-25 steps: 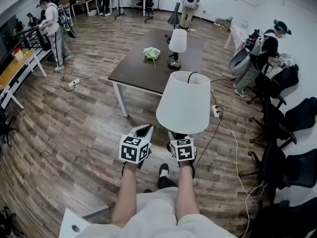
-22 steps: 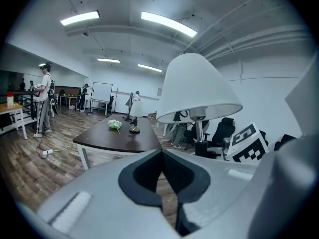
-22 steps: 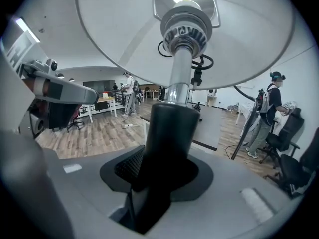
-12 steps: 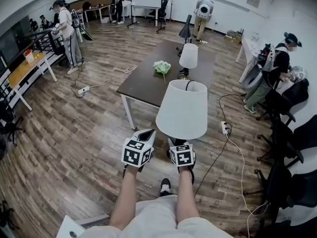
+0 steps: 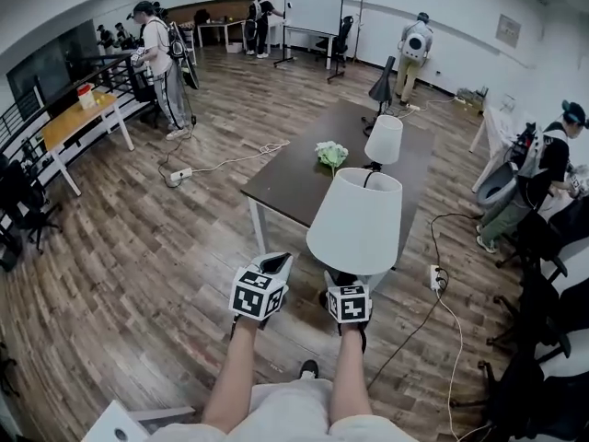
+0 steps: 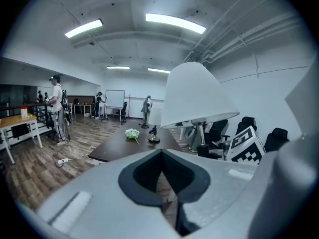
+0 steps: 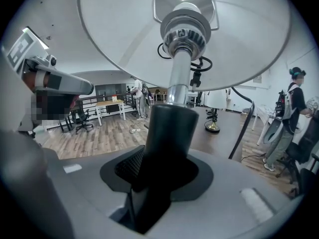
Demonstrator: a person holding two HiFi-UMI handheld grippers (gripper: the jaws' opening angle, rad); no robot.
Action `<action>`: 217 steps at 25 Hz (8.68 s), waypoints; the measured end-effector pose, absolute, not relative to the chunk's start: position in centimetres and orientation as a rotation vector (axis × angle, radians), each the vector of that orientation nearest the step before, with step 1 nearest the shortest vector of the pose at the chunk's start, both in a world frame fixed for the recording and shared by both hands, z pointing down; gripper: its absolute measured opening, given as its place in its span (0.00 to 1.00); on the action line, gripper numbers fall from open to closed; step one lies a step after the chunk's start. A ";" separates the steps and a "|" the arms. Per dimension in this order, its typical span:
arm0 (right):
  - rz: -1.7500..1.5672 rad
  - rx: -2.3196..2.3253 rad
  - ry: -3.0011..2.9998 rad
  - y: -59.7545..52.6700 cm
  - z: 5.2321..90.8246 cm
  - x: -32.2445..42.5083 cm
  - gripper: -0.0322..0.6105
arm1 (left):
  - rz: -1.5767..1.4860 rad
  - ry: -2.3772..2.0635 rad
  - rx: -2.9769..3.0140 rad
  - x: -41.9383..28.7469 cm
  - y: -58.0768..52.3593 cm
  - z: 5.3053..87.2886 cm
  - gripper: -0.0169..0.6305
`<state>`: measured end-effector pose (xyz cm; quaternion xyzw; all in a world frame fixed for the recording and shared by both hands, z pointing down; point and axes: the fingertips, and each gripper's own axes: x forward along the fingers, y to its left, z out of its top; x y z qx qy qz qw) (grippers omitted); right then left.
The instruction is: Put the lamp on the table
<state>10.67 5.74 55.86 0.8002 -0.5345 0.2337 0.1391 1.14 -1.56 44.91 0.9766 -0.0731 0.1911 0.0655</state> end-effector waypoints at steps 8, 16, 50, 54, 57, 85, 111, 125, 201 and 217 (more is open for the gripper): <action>0.642 2.271 -1.592 2.9 55.9 13.9 0.33 | 0.605 -0.294 2.921 3.6 -4.0 46.0 0.03; 0.612 2.273 -1.622 2.5 57.1 16.8 0.33 | 0.596 -0.385 2.882 5.4 -4.7 47.6 0.03; 0.556 2.205 -1.681 -9.5 58.2 23.4 0.32 | 0.608 -0.638 2.885 7.8 -17.5 47.1 0.03; 0.550 2.200 -1.667 -11.4 58.2 24.9 0.32 | 0.564 -0.633 2.853 9.3 -19.2 47.4 0.03; 0.552 2.203 -1.669 -12.9 58.5 25.7 0.32 | 0.565 -0.598 2.856 10.7 -20.3 48.0 0.03; 0.567 2.425 -1.486 -24.1 58.3 27.3 0.32 | 0.604 -0.131 2.911 18.4 -30.6 49.7 0.03; 0.634 2.456 -1.420 -27.4 63.2 30.6 0.32 | 0.746 -0.017 2.826 23.5 -34.2 55.7 0.03; 0.642 2.399 -1.605 -38.4 68.0 40.3 0.32 | 0.790 -0.073 2.691 30.7 -39.9 61.8 0.03; 0.653 2.602 -1.624 -25.9 62.8 23.9 0.09 | 0.632 -0.023 2.802 15.8 -32.6 58.6 0.03; 0.517 2.458 -1.866 -10.3 55.5 20.6 0.09 | 0.544 -0.120 2.932 16.9 -16.3 50.5 0.03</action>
